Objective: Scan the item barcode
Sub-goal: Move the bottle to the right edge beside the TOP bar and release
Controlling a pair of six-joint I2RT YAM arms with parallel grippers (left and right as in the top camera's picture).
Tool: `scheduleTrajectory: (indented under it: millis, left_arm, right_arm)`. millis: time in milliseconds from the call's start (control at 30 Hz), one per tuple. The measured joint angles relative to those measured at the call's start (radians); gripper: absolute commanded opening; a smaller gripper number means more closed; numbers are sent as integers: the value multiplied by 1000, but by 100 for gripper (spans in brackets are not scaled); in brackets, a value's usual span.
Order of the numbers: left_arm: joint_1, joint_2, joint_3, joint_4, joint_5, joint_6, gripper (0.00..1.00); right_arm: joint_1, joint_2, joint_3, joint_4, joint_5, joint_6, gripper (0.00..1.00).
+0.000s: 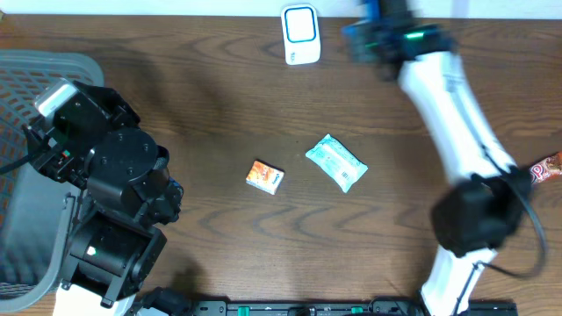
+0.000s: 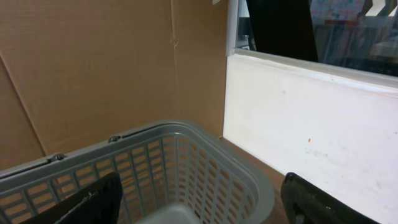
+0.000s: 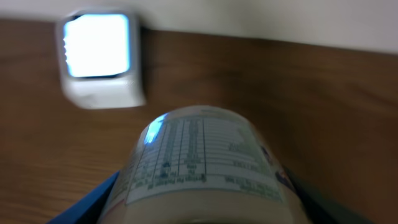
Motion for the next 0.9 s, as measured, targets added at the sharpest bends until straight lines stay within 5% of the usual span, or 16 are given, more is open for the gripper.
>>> scheduleTrajectory:
  millis: [200,433,900]
  left_arm:
    - [0,0,0,0,0,0,82]
    - [0,0,0,0,0,0,82]
    - [0,0,0,0,0,0,82]
  right_arm:
    - [-285,-13,22,-208,21,90,50]
    - [-548,147,7,-242,-12,152,49]
    - [-826,301,3,-224,-139,202,52]
